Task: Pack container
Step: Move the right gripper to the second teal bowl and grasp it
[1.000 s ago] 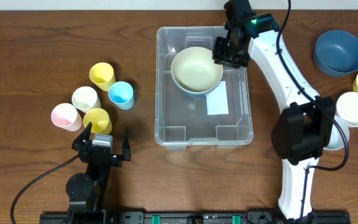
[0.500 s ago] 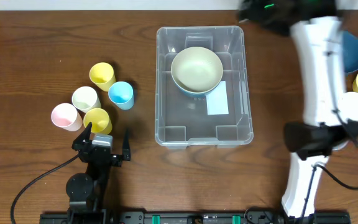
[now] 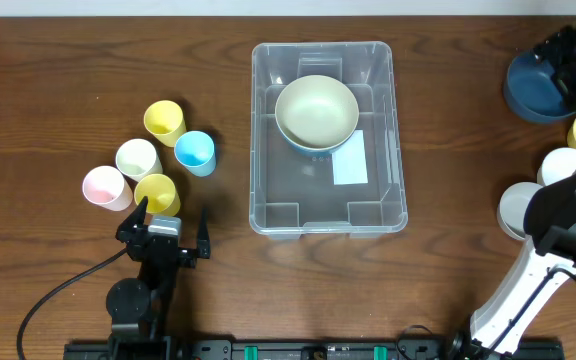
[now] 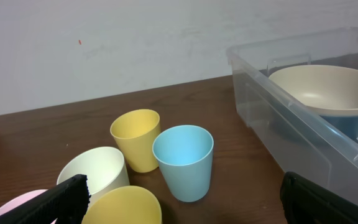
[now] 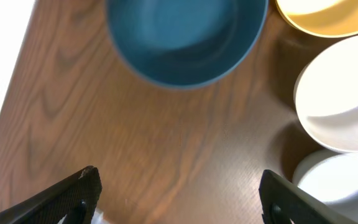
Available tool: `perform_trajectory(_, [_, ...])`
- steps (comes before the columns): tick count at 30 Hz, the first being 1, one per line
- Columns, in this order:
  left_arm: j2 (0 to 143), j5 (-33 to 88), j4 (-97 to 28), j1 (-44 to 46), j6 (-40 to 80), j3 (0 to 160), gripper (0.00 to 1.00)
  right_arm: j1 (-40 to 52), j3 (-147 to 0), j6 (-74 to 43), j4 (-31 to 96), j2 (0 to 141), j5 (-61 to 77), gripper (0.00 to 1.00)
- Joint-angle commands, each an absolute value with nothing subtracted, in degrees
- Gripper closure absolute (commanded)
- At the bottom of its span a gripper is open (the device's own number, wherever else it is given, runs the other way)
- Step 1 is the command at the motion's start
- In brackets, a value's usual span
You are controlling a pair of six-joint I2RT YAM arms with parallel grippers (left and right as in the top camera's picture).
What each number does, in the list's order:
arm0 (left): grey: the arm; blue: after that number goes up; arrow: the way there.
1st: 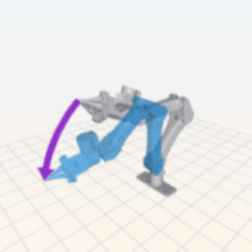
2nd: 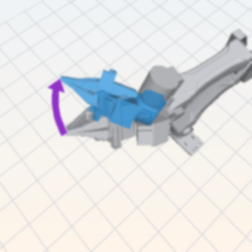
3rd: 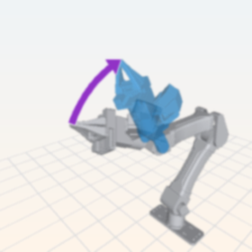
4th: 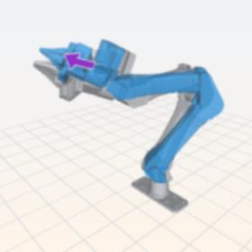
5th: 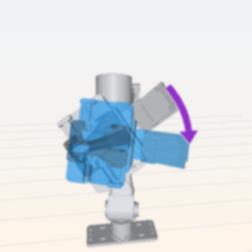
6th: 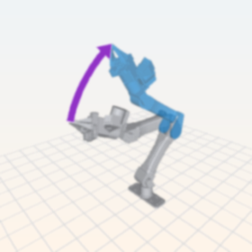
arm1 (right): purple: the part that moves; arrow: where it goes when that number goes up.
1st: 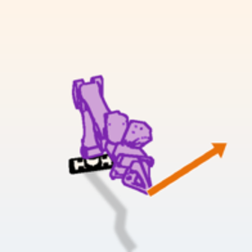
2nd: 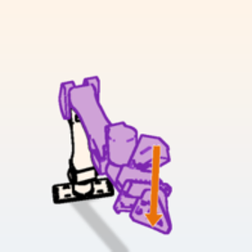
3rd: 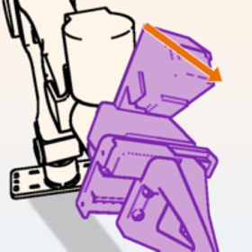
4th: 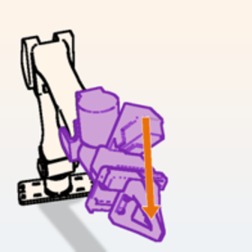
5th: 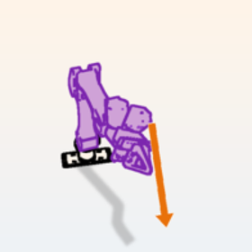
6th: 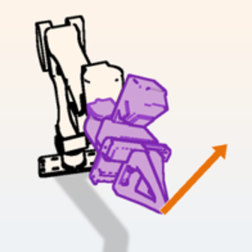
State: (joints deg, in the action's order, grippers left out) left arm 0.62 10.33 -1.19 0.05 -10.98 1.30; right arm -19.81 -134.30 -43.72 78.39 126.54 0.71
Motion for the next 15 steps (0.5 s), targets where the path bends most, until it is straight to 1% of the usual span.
perform_trajectory(1, [0.3, 11.1, -2.9, -0.2, -11.5, 0.2, 0.02, -20.8, -128.9, -47.5, 74.1, 126.8, 3.0, 0.18])
perform_trajectory(5, [0.3, 11.1, -2.9, -0.2, -11.5, 0.2, 0.02, -21.3, -123.1, -52.8, 69.3, 126.8, 2.5, 0.19])
perform_trajectory(12, [0.3, 11.1, -2.9, -0.2, -11.5, 0.2, 0.02, -21.1, -116.4, -63.1, 64.3, 126.8, -0.7, 0.20])
perform_trajectory(15, [0.3, 11.1, -2.9, -0.2, -11.5, 0.2, 0.02, -21.1, -114.2, -65.1, 61.8, 126.8, -1.7, 0.20])
